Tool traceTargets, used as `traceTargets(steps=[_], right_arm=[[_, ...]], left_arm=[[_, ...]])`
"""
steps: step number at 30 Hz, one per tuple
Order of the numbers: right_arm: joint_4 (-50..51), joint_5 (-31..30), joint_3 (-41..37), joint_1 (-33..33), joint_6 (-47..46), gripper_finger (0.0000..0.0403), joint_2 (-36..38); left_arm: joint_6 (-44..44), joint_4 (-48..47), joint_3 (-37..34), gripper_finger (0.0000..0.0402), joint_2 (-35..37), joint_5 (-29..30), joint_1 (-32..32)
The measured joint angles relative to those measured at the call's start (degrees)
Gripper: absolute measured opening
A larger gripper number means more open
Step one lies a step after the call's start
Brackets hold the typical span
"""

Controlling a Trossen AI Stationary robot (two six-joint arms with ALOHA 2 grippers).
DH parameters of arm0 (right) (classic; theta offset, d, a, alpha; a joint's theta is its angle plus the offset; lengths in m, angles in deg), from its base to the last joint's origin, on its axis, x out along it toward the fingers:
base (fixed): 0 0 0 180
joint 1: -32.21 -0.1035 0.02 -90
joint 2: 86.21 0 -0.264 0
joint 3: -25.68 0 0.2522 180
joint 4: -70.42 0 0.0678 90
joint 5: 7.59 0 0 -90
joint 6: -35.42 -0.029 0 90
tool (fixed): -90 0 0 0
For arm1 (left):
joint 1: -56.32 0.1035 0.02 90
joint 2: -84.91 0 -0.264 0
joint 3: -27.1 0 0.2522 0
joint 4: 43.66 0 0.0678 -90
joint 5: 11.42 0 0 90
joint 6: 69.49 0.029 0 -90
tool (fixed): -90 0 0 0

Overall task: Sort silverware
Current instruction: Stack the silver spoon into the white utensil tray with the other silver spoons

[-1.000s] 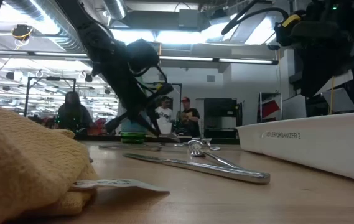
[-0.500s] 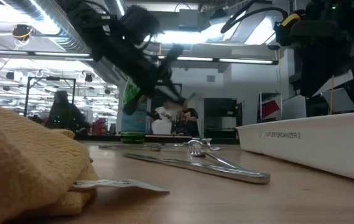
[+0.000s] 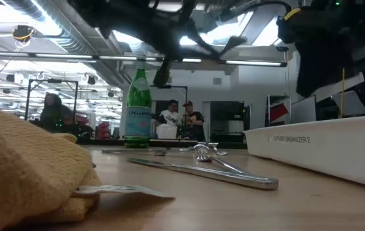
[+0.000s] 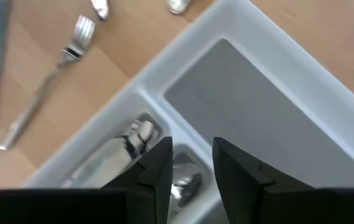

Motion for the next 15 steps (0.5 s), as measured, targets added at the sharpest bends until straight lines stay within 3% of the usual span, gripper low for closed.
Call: traceTargets(steps=[7,15], right_arm=[[-7.75,0.0,0.0,0.0,-0.09,0.0117,0.0],[-9.64,4.7,2.92,-0.04,-0.11,0.0117,1.85]], left_arm=[[4.46,-0.23,5.92,0.0003,-1.99,0.12,-4.13],[4.29,-0.43,9.39,0.0003,-8.2,-0.05,-8.0]])
